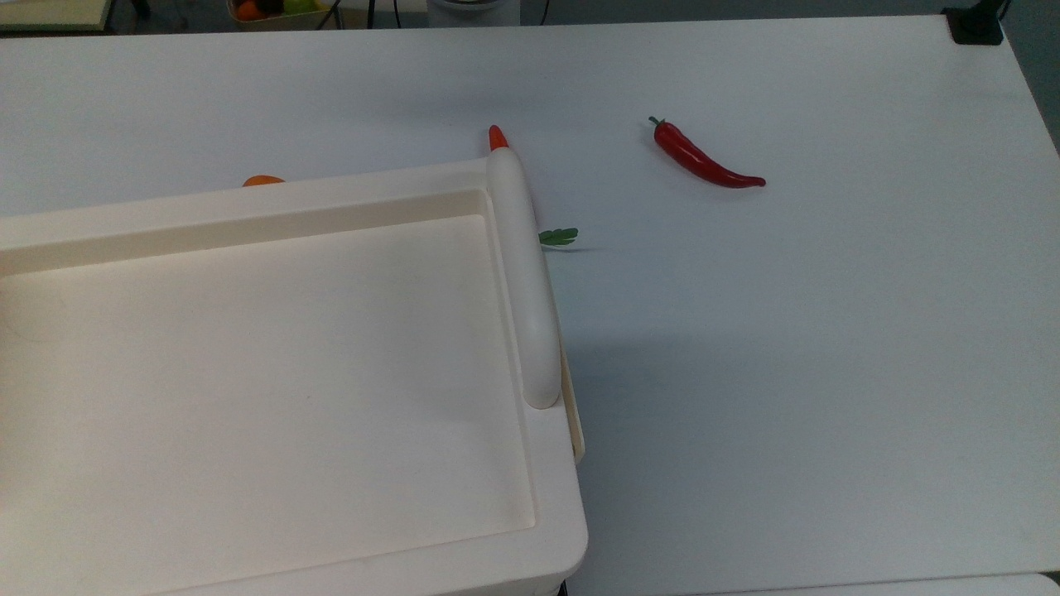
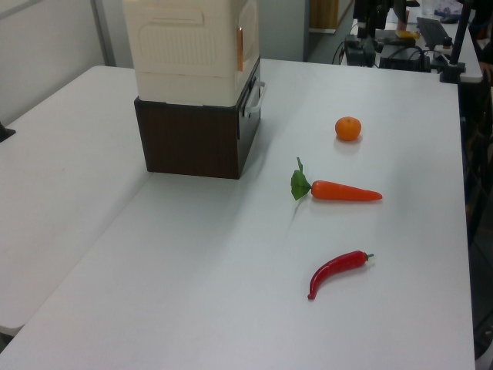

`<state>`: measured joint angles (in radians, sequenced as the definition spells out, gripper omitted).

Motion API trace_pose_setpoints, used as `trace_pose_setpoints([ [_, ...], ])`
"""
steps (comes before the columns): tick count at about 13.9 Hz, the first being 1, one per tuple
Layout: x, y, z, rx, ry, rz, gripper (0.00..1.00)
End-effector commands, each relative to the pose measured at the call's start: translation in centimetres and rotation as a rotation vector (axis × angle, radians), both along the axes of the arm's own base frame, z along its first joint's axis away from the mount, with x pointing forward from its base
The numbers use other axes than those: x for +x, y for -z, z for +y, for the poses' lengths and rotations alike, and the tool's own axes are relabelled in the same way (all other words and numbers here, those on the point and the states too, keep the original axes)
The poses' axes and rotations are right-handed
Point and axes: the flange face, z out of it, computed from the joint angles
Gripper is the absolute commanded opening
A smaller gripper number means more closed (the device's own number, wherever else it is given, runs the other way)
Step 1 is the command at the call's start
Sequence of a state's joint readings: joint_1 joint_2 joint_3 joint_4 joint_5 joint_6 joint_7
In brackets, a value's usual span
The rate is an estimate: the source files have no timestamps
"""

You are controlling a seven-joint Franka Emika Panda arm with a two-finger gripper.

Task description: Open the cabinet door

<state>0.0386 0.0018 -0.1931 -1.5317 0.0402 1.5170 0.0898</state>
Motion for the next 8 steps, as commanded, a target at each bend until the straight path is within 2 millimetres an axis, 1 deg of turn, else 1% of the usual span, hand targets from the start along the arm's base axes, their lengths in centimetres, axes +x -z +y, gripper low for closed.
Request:
trace_pose_setpoints([
  [1,-0.8,-0.6,-0.1,0.013,-0.017,0.009,1.00],
  [4,-0.3,-0.1,0.1,0.013,-0.021,0.005,1.00],
  [8,0.2,-0.3,0.0,0.007,-0.071,-0.035,1.00],
])
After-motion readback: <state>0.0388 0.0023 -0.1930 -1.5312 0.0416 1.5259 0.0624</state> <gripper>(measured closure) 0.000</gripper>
